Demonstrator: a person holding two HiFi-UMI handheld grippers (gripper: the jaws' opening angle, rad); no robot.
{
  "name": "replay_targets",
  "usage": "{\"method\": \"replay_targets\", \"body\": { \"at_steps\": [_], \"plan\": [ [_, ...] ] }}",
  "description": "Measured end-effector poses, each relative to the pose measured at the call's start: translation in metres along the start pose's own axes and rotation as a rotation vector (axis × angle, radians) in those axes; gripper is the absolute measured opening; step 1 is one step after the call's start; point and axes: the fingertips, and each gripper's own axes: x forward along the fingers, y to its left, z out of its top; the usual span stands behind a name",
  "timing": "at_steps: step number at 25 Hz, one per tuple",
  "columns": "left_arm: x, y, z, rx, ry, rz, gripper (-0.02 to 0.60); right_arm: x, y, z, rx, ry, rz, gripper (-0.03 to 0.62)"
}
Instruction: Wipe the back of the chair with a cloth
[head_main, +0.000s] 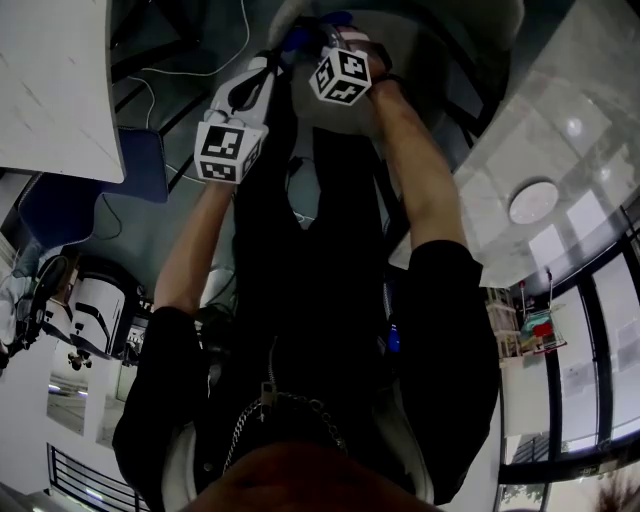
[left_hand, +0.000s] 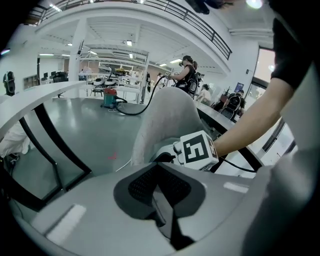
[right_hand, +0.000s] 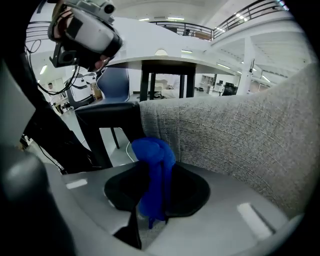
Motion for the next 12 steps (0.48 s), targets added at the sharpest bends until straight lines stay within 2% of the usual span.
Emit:
{"method": "replay_targets", "body": {
  "at_steps": [5, 9, 12],
  "plan": [
    [0.005, -0.010, 0.003, 0.010, 0.000, -0.028, 0.011, -0.003, -0.012, -0.004, 0.025, 0.008, -0.023, 0.098],
    [0.009, -0.013, 0.012, 0.022, -0.004, -0.044, 0.011, -0.011, -0.042, -0.010, 0.111, 0.004, -0.103, 0.098],
    [0.013, -0.012, 0.014, 0.027, 0.000, -0.053, 0.011, -0.014, -0.059, -0.012, 0.164, 0.001, -0.122, 0.098]
  ]
}}
